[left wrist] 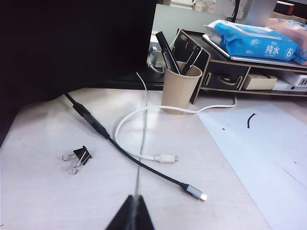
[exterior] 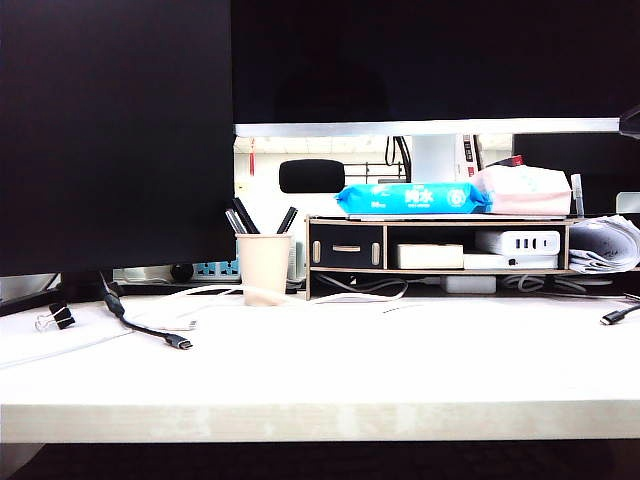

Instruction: Pick up the marker and insert it into the paper cup.

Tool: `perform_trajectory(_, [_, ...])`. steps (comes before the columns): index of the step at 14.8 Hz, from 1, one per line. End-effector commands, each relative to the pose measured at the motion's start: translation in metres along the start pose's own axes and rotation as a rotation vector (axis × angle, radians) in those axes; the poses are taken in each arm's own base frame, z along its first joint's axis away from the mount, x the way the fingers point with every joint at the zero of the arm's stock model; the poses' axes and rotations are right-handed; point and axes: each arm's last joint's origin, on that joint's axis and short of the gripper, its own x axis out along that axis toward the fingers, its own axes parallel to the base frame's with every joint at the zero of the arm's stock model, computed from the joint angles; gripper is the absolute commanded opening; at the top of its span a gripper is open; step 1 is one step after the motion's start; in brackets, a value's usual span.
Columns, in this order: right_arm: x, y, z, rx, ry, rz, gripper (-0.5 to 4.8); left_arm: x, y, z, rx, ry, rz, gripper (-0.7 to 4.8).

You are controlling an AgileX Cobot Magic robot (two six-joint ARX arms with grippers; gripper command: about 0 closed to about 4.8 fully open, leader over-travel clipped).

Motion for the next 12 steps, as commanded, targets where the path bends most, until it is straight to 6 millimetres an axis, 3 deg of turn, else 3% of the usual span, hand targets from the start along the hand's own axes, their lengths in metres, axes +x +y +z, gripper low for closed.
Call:
perform_trajectory(1, [0.0,0.0,0.002,-0.002,-0.013,0.001,-0.01,0.0,0.0,0.002,0.008,-0.015,-0.003,-0.05])
perform_trajectory(6, [0.0,0.0,0.002,-0.002,-0.013,0.001,-0.01,-0.001,-0.001,0.002,0.009,-0.019,-0.003,-0.05])
perform_trajectory(9, [0.0,0.0,0.002,-0.002,-0.013,0.001,-0.01,-0.01,-0.003,0.007,0.138,-0.1,-0.005,-0.05])
perform_trajectory(12, [0.0,0.0,0.001,-0.002,-0.012,0.001,0.0,-0.016,0.001,0.006,0.168,-0.168,0.167,-0.05])
